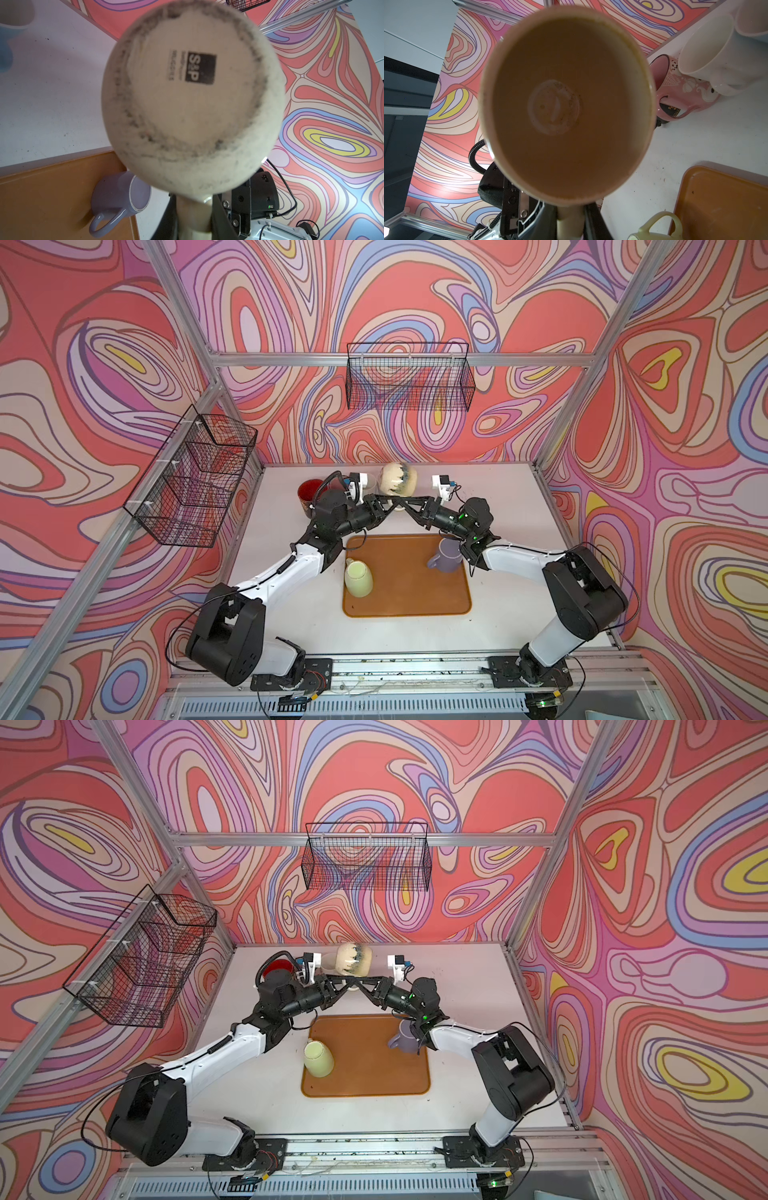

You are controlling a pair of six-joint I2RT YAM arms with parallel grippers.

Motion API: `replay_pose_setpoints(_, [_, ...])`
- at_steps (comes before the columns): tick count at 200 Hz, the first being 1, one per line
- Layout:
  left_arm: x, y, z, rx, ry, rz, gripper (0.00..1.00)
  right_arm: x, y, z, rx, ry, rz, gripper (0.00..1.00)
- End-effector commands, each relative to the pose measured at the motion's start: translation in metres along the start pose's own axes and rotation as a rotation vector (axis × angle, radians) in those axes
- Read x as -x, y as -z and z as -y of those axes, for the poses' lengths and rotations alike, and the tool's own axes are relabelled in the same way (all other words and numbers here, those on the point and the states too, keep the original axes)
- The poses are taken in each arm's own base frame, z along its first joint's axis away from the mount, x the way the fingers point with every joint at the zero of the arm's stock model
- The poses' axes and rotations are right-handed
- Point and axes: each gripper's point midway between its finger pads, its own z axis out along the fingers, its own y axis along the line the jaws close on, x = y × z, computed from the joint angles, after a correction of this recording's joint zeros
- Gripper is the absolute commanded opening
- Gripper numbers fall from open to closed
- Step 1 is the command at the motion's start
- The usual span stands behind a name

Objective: Turn the mug right side up
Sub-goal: Place the mug at the top-center of the table.

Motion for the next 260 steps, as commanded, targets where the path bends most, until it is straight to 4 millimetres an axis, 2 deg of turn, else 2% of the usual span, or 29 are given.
replay_pose_setpoints(1, [-0.008, 0.005, 0.019, -0.053, -0.073, -0.027, 0.30, 0.004, 0.004, -0.022, 0.045, 0.070, 0.032, 0.00])
replay_pose_setpoints(32, [-0.008, 0.006, 0.014, -0.034, -0.079, -0.024, 0.39, 0.002, 0.008, -0.021, 0.040, 0.068, 0.034, 0.00])
replay_pose_setpoints(121, [-0.012, 0.013, 0.002, 0.040, -0.119, -0.027, 0.52, 0.000, 0.016, -0.019, 0.020, 0.063, 0.037, 0.00])
replay_pose_setpoints(181, [-0.016, 0.019, -0.009, 0.098, -0.127, -0.030, 0.54, 0.001, 0.016, -0.018, 0.016, 0.054, 0.035, 0.00])
replay_pose_setpoints(212, [-0.019, 0.029, -0.023, 0.185, -0.145, -0.029, 0.55, 0.002, 0.017, -0.002, -0.077, 0.067, 0.032, 0.00])
replay_pose_setpoints(260, [-0.024, 0.048, -0.037, 0.297, -0.176, -0.024, 0.58, 0.007, 0.019, 0.011, -0.112, 0.052, 0.039, 0.00])
